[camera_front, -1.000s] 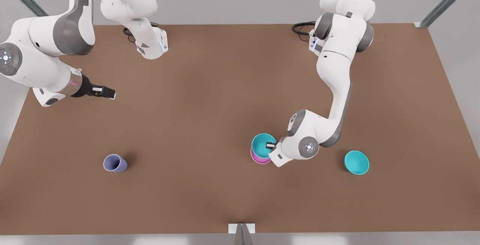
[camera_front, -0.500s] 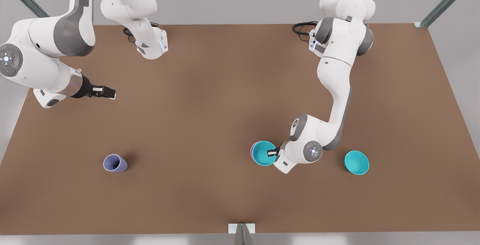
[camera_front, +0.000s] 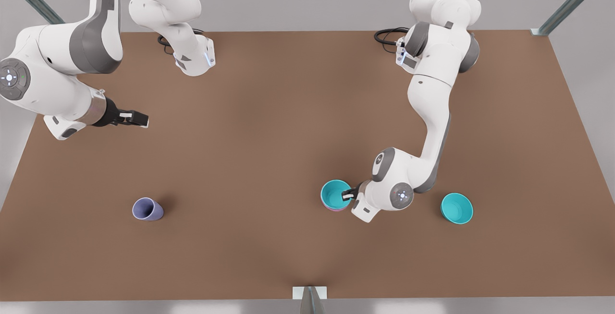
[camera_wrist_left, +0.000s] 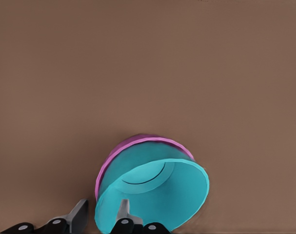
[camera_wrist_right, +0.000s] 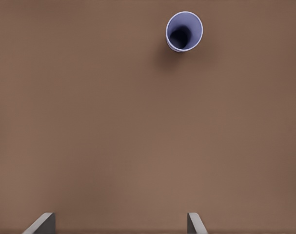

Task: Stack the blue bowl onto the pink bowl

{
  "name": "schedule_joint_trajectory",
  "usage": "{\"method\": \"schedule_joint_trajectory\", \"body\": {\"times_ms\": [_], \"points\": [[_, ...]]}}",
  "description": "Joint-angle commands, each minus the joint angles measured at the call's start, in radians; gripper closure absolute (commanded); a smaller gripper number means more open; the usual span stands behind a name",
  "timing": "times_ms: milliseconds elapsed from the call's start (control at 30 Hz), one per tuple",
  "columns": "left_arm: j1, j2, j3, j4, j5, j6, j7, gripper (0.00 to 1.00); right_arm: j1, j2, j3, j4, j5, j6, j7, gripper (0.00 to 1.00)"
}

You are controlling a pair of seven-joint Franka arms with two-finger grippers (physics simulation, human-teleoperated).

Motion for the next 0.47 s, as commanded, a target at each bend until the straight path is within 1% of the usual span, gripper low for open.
{"method": "schedule_joint_trajectory", "body": {"times_ms": [0,33,67,100,133,200,233,267,300,333,433], "points": [[0.006,-0.009,0.000,0.002,0.023,-0.068,-0.065,0.00,0.000,-0.001,-0.001,0.000,0.000,0.000,-0.015,0.00],[0.055,-0.088,0.012,0.008,0.067,-0.243,-0.065,0.00,0.000,0.000,-0.001,0.000,0.000,0.000,-0.015,0.00],[0.105,-0.223,0.012,0.012,0.183,-0.433,-0.065,0.00,0.000,0.000,-0.001,0.000,0.000,0.000,-0.015,0.00],[0.140,-0.312,0.014,0.014,0.239,-0.527,-0.063,0.00,0.000,0.000,-0.001,0.000,0.002,0.000,-0.015,0.00],[0.174,-0.384,0.014,0.014,0.262,-0.569,-0.013,0.00,0.000,0.000,-0.001,0.000,0.002,0.000,-0.015,0.00],[0.221,-0.469,0.012,0.014,0.391,-0.647,0.335,0.00,0.000,0.000,-0.001,-0.003,0.002,0.000,-0.015,0.00],[0.221,-0.486,0.011,0.011,0.437,-0.668,0.427,0.00,0.000,0.000,-0.001,-0.004,0.002,0.000,-0.015,0.00],[0.218,-0.631,0.018,-0.180,0.432,-0.544,0.455,0.00,0.000,-0.001,-0.002,-0.003,0.002,0.000,-0.015,0.00],[0.214,-0.685,0.018,-0.254,0.420,-0.507,0.454,0.00,0.000,0.000,-0.002,-0.003,0.000,0.001,-0.016,0.00],[0.217,-0.687,0.018,-0.247,0.385,-0.549,0.454,0.00,0.000,-0.001,-0.004,-0.003,0.000,0.001,-0.016,0.00],[0.221,-0.685,0.034,-0.241,0.349,-0.572,0.452,0.00,0.000,0.000,-0.005,-0.003,0.000,0.001,-0.016,0.00]]}}
